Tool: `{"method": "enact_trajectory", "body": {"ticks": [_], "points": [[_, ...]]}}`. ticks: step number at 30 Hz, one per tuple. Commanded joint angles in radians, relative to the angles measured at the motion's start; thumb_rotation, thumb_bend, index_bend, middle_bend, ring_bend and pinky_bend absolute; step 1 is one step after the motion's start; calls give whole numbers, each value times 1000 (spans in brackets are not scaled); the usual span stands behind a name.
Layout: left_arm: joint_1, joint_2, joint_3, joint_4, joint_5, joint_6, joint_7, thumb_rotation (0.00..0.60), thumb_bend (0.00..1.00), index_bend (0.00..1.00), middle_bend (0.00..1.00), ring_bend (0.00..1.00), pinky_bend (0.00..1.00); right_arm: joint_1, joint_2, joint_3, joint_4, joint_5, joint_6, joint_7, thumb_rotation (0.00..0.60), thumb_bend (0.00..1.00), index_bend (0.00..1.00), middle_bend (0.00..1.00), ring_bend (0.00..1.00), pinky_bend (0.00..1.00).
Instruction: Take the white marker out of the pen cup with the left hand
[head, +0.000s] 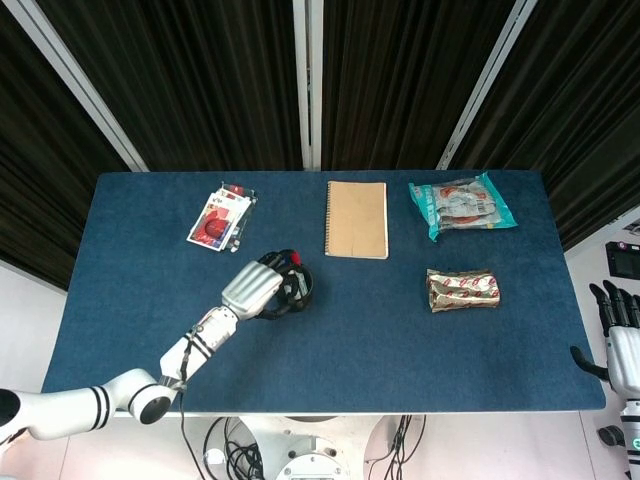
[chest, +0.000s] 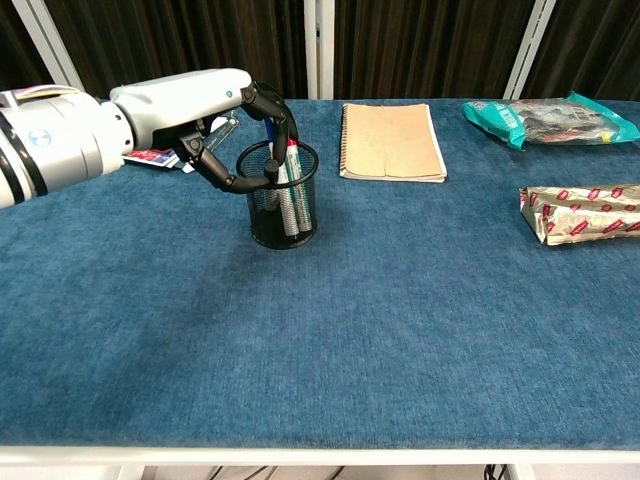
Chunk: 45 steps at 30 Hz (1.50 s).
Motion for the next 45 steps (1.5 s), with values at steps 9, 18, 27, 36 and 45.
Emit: {"method": "enact_trajectory", "body": {"ticks": [9,18,27,36,45], "points": [[0,1,3,-3,6,18,-10,600,353,542,260,83,172,1,3,-1,-6,3,-3,-8,600,163,0,0,0,0],[6,25,3,-43,34,54,-14,600,359,565,274,83,184,-1,8,-1,-16,-1,4,-11,600,163,0,0,0,0],[47,151,-23,-214,72,160,34,600,360,578,289,83,186,-2,12,-3,-38,-14,17,-33,600,164,0,0,0,0],[129,281,-27,-283,64,264,75,600,361,593,301,83,191,1,6,-5,-45,-12,14,-55,600,164,0,0,0,0],[167,233,31,-98,-20,185,-45,600,361,594,301,82,192,10,-5,-5,-47,-1,-1,-77,600,164,0,0,0,0]]}}
